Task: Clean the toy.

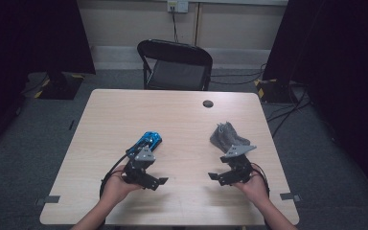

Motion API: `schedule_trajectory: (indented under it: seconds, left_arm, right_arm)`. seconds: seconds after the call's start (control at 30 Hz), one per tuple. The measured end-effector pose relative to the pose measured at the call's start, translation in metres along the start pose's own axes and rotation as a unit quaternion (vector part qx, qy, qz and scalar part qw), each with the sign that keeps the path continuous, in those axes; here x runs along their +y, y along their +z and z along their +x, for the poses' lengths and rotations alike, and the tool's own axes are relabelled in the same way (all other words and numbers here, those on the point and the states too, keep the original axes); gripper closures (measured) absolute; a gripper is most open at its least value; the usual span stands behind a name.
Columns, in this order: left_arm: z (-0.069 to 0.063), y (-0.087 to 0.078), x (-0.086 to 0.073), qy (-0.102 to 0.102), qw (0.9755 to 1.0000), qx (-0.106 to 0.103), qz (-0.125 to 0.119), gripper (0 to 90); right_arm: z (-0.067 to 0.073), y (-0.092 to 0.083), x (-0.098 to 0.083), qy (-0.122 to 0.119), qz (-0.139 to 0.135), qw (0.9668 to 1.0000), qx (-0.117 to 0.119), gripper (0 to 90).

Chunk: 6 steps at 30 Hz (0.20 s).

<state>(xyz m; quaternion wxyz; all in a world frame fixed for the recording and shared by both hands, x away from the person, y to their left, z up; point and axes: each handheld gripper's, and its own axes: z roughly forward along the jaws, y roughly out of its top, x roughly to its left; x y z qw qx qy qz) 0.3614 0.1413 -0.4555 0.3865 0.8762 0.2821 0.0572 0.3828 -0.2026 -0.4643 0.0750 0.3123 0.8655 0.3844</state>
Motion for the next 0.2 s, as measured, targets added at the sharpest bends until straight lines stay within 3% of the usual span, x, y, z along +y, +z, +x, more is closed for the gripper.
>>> schedule_trajectory:
  seconds: [0.1, 0.2]
  left_arm:
    - [-0.007, 0.008, -0.008, 0.003, 1.0, -0.007, -0.001, 13.6]
    - [-0.014, 0.018, -0.011, 0.025, 0.9994, -0.007, 0.024, 14.2]
  right_arm:
    - [0.008, 0.007, -0.007, 0.0, 0.008, 0.9999, 0.011, 14.7]
    - [0.012, 0.015, -0.012, -0.007, 0.022, 0.9997, 0.012, 14.7]
